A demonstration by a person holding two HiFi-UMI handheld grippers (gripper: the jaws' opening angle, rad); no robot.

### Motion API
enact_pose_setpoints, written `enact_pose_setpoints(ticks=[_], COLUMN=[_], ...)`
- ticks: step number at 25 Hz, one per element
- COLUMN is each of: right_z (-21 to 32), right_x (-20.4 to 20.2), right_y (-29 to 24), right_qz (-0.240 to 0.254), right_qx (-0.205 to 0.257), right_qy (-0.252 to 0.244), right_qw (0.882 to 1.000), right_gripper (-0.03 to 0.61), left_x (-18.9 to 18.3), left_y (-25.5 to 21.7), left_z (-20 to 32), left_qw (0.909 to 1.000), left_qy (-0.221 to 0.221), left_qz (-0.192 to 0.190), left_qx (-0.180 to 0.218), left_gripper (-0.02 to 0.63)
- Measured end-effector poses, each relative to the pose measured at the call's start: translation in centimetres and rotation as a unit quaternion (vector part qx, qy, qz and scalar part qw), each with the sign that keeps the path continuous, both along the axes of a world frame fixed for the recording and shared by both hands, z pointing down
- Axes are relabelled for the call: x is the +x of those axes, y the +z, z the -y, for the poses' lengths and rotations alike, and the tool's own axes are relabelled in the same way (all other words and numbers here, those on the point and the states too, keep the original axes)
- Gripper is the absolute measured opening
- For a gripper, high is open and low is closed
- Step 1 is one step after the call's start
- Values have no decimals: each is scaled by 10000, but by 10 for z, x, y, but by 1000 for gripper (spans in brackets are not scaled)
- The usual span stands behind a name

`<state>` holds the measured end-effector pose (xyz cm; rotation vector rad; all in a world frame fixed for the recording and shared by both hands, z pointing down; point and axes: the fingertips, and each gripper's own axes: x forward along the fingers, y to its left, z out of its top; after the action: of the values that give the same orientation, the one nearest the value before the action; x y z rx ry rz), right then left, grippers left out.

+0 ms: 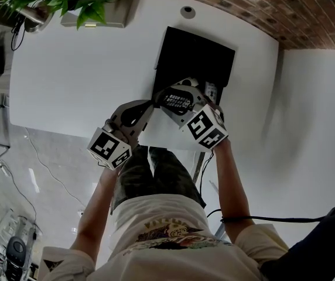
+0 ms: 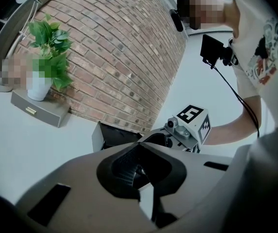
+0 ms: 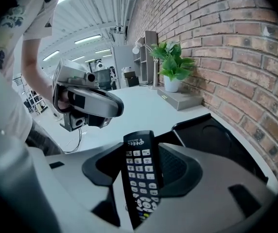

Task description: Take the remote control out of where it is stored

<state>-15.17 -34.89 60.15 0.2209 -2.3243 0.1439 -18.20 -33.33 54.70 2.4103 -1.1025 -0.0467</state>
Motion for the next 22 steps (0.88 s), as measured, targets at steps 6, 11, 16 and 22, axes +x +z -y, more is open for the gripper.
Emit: enact_pose_setpoints(ticks=[6, 11, 16, 22], right_z=[4, 9, 12, 14], right_x=[7, 12, 16, 19], right_y=[-8, -18, -26, -39], right_qz=[74, 154, 246, 438], right_qx=[-12, 150, 200, 299], right_qy=[246, 418, 655, 856], right_qw=[9997, 9989, 9973, 9949], right_gripper=[219, 216, 213, 210], left_x=[1, 4, 7, 9], left_y=[-10, -19, -28, -39], left_z=[5, 8, 9, 10], left_qw=[10000, 9998, 9995, 9992], left_qy=[41, 108, 187, 227], left_qz=[-8, 15, 60, 54], left_qx=[83, 172, 232, 323], left_gripper=[3, 3, 3, 3])
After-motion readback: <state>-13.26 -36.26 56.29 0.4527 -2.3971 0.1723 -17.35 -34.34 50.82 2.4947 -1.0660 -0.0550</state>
